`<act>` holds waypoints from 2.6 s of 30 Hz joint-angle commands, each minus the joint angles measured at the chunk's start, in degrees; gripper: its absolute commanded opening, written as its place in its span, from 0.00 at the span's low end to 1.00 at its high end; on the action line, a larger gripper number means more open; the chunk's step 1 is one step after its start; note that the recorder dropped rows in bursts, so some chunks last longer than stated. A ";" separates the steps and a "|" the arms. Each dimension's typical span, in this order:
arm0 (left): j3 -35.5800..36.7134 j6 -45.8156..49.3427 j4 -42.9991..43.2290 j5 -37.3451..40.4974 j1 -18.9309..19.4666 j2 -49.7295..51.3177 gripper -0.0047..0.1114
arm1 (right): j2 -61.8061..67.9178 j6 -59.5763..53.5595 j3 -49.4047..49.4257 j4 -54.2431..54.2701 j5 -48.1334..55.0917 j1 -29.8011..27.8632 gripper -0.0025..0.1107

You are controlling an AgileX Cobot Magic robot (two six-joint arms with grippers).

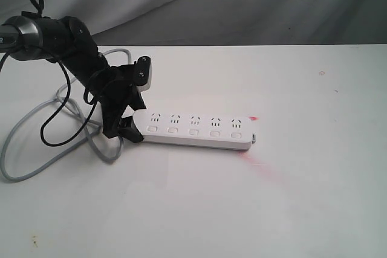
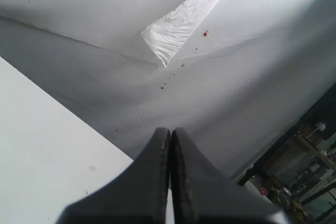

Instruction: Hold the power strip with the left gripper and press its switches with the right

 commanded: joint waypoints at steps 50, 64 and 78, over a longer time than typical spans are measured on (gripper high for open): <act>0.07 0.03 1.25 -1.35 0.01 0.09 0.64 | -18.68 8.62 11.38 0.50 0.93 -0.45 0.02; 0.07 -0.07 1.25 -1.35 0.01 0.09 0.64 | -18.68 -0.82 11.38 19.92 0.90 -0.45 0.02; 0.07 0.06 1.25 -1.35 0.01 0.09 0.64 | -18.68 30.78 11.38 -11.03 0.65 -0.45 0.02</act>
